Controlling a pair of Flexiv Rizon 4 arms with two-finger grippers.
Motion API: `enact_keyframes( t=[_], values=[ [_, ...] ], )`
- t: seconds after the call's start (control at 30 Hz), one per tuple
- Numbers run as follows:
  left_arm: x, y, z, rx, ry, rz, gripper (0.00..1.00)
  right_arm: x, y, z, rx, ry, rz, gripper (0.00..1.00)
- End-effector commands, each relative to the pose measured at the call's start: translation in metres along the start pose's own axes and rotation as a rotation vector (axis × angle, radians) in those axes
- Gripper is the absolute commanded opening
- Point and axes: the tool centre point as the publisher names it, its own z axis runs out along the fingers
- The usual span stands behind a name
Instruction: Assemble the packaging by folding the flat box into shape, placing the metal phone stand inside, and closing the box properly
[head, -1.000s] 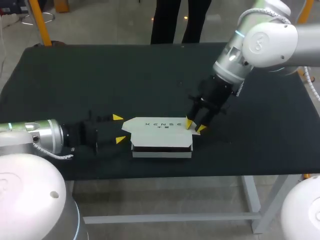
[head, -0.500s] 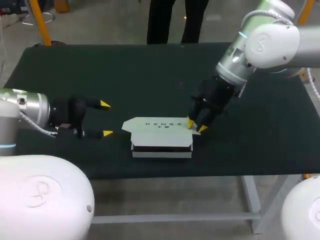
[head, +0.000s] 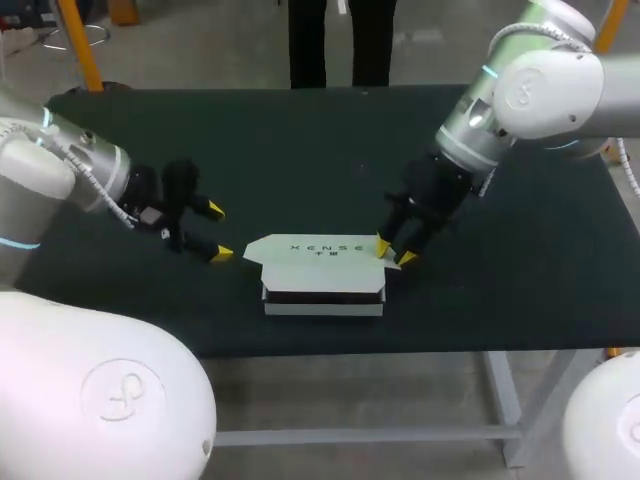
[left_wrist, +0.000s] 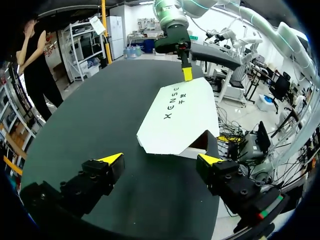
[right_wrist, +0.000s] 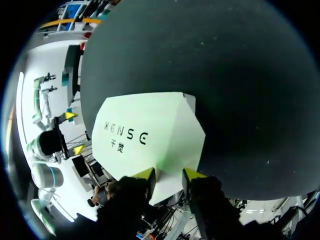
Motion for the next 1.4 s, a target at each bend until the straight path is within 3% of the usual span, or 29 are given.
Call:
enact_keyframes(
  t=[0.03, 0.17, 0.33, 0.4, 0.47, 1.0, 1.4],
  values=[
    [-0.002, -0.007, -0.003, -0.180, 0.168, -0.022, 1.00, -0.003, 0.000, 0.001, 0.003, 0.002, 0.001, 0.39],
    [0.000, -0.017, 0.002, -0.271, 0.120, -0.105, 1.00, -0.004, 0.000, 0.001, 0.001, 0.001, 0.004, 0.39],
    [-0.003, -0.031, 0.001, -0.344, 0.044, -0.331, 1.00, -0.005, 0.000, 0.001, -0.002, 0.005, 0.008, 0.39],
    [-0.013, -0.038, 0.002, -0.342, -0.009, -0.561, 1.00, -0.005, 0.000, 0.001, -0.002, 0.005, 0.009, 0.39],
    [-0.022, -0.039, 0.007, -0.372, -0.206, -0.757, 1.00, -0.005, 0.000, 0.001, -0.002, 0.005, 0.009, 0.39],
    [-0.022, -0.039, 0.007, -0.372, -0.206, -0.757, 1.00, -0.006, 0.000, 0.002, -0.016, 0.015, 0.007, 0.39],
    [-0.011, -0.047, 0.032, -0.415, -0.152, -1.062, 1.00, -0.008, -0.001, 0.003, -0.029, 0.026, 0.003, 0.39]
  ],
)
